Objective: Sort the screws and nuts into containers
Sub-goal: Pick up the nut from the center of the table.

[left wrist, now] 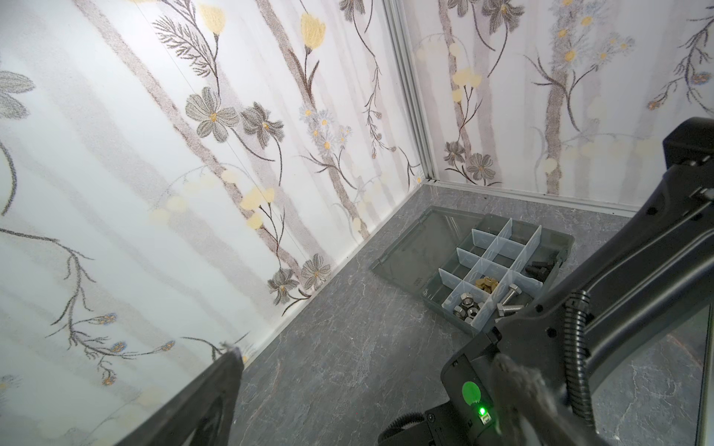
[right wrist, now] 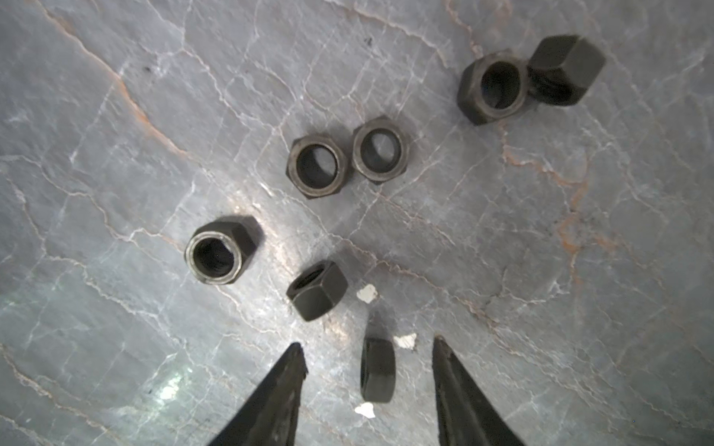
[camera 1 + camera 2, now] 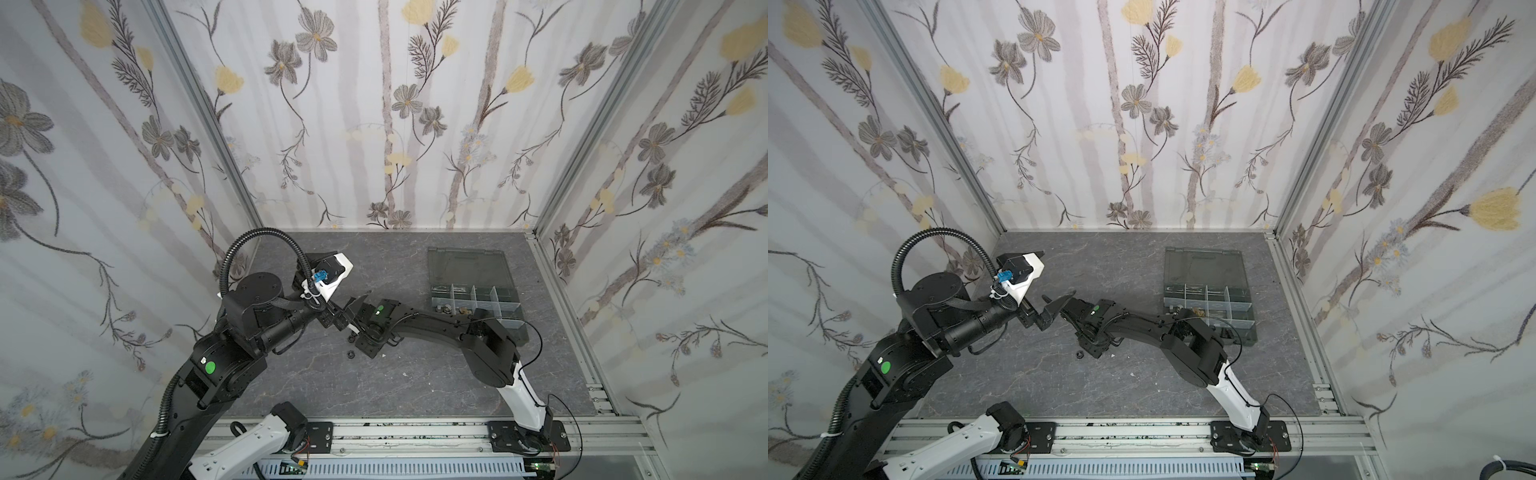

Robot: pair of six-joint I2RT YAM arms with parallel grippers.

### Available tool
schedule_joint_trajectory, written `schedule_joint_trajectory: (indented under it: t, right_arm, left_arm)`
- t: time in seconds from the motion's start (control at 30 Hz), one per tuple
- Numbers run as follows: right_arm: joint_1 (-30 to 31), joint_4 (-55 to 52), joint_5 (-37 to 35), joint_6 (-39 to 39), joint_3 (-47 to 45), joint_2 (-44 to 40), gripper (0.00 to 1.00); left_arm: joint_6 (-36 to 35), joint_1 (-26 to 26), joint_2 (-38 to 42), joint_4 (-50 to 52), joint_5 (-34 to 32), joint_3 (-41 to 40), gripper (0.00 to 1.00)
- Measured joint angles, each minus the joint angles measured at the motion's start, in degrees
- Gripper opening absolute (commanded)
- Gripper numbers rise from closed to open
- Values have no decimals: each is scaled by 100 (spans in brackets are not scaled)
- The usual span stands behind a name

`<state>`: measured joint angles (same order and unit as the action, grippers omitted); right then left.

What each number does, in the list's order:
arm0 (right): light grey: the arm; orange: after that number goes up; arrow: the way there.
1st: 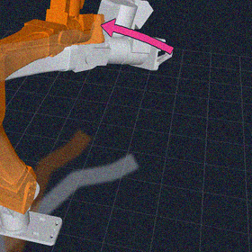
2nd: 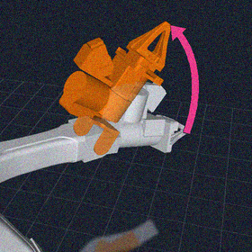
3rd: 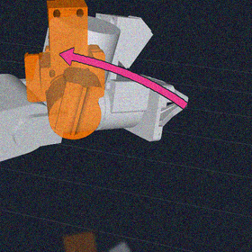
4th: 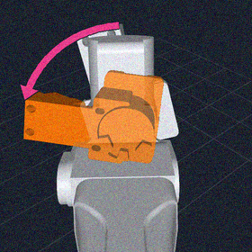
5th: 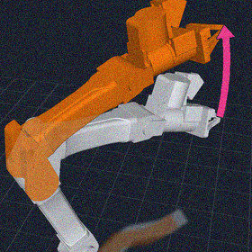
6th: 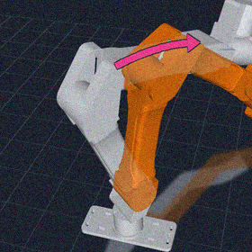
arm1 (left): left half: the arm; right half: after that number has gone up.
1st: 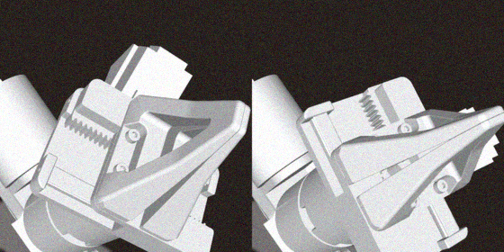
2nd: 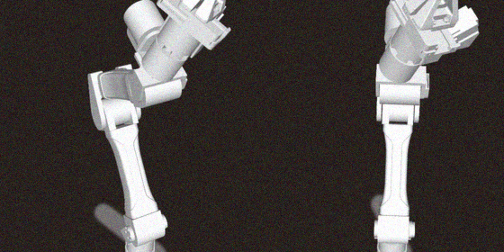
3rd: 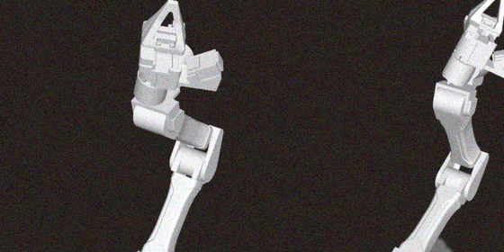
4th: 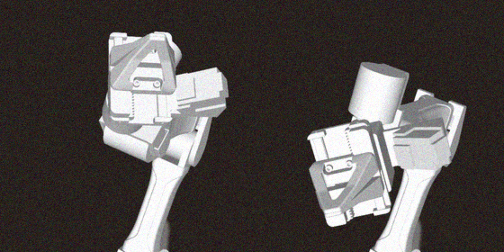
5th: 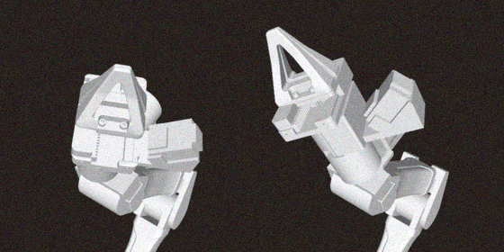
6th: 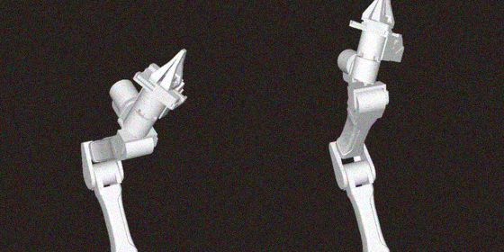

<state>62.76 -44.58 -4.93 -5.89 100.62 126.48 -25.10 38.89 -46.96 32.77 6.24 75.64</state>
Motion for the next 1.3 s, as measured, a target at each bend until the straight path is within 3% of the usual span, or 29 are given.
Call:
schedule_joint_trajectory:
  t: [0.2,0.53,1.0,1.3]
  right_arm:
    - [-13,-76,-109,2,-186,24,51]
    - [-11,-26,7,4,-260,57,29]
    - [-280,197,26,20,-372,-11,14]
    - [-855,225,-105,33,-1014,-984,10]
  left_arm:
    - [0,0,4,0,0,0,100]
    - [2,0,-17,0,-4,22,100]
    - [2,0,-17,2,-2,24,100]
    - [2,0,-35,0,-4,48,100]
